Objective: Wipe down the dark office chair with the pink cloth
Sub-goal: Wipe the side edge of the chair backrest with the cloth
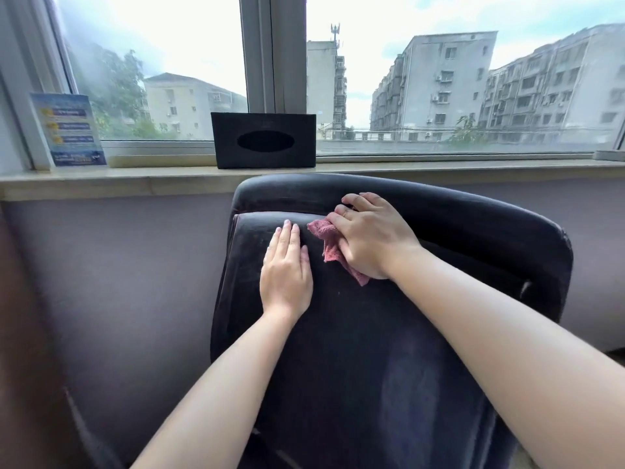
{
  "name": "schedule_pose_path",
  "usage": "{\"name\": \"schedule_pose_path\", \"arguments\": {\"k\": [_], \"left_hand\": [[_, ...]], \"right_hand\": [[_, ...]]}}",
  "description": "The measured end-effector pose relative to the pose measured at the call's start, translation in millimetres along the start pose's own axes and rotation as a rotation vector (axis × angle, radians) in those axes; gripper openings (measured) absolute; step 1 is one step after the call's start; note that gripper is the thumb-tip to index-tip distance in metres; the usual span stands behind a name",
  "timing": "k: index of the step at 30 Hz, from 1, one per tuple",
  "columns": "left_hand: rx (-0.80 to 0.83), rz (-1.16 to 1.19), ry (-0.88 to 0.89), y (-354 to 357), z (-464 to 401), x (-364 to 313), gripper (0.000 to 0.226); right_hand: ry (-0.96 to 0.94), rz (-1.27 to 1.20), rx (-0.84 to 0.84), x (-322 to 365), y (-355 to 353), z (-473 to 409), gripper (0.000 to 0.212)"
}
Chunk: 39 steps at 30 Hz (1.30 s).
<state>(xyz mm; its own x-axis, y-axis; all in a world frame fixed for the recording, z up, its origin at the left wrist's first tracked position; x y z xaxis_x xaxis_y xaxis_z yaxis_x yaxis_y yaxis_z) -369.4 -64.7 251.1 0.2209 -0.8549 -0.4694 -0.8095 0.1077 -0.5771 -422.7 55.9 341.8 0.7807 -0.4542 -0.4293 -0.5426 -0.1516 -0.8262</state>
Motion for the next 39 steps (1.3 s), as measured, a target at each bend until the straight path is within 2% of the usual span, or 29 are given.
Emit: {"name": "schedule_pose_path", "arguments": {"k": [11, 19, 30, 34, 39], "left_hand": [[-0.059, -0.012, 0.044, -7, -10, 24, 0.048], [-0.071, 0.019, -0.05, -10, -17, 45, 0.041], [-0.07, 0.016, -0.055, -12, -25, 63, 0.054], [-0.042, 0.003, -0.07, -13, -28, 73, 0.044], [-0.029, -0.065, -0.076, -17, -32, 91, 0.043]], "right_hand": [[-0.024, 0.019, -0.046, 17, 4, -23, 0.042], [-0.039, 0.019, -0.056, 28, 8, -43, 0.038], [-0.056, 0.045, -0.081, 42, 16, -69, 0.034], [-0.075, 0.05, -0.088, 52, 19, -83, 0.036], [-0.104, 0.067, -0.083, 64, 23, -103, 0.039]]}}
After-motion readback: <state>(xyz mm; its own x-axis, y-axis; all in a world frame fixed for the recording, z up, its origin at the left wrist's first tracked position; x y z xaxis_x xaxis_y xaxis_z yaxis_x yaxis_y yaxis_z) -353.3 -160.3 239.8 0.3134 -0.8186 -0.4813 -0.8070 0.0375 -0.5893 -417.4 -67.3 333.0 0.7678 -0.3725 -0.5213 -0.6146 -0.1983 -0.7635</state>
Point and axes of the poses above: each hand's wrist, its own z-axis away from the middle knuckle, its own y-axis out of the palm, x = y × z, the point moved 4 cm from there along -z, towards the middle knuckle, and after that the axes turned 6 degrees about x, right-handed, at the moved point
